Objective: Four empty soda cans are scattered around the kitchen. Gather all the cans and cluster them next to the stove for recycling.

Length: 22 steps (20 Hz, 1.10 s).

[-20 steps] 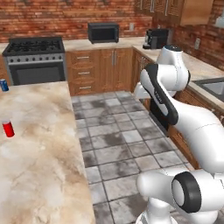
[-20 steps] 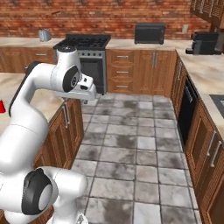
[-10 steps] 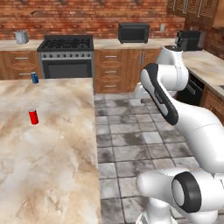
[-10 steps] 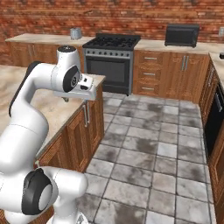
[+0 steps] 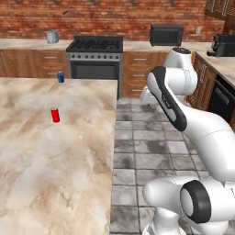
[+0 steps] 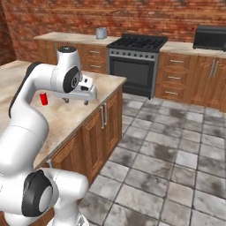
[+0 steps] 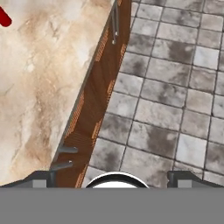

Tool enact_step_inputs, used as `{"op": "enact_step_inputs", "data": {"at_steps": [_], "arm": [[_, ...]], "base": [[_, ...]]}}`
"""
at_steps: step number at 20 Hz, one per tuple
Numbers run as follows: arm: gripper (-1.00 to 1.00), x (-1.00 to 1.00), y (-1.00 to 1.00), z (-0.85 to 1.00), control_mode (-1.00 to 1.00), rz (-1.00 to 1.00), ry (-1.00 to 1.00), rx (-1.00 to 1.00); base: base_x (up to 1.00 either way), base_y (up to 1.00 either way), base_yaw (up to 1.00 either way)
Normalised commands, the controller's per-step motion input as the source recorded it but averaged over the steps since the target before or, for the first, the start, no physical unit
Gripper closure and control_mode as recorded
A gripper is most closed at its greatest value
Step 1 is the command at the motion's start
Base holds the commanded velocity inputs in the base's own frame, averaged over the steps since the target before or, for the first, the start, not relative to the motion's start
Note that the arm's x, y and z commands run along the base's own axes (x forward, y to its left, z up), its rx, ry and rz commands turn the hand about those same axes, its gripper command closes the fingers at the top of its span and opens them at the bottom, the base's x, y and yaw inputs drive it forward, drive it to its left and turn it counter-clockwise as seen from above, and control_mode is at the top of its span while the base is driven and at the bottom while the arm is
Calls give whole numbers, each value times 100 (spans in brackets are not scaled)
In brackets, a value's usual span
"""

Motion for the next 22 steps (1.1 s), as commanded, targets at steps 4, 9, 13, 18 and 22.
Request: {"op": "enact_step_inputs", "data": {"at_steps": [4,9,13,18,22], "arm": [[-100,0,0,0,100,0,0,0],[-100,0,0,0,100,0,0,0],[-100,0,0,0,100,0,0,0],[-100,0,0,0,100,0,0,0],[-100,0,0,0,100,0,0,0]], "base": [[35,-11,29],[29,-27,28],[34,-49,22],[44,-63,21],[20,-76,20]]}}
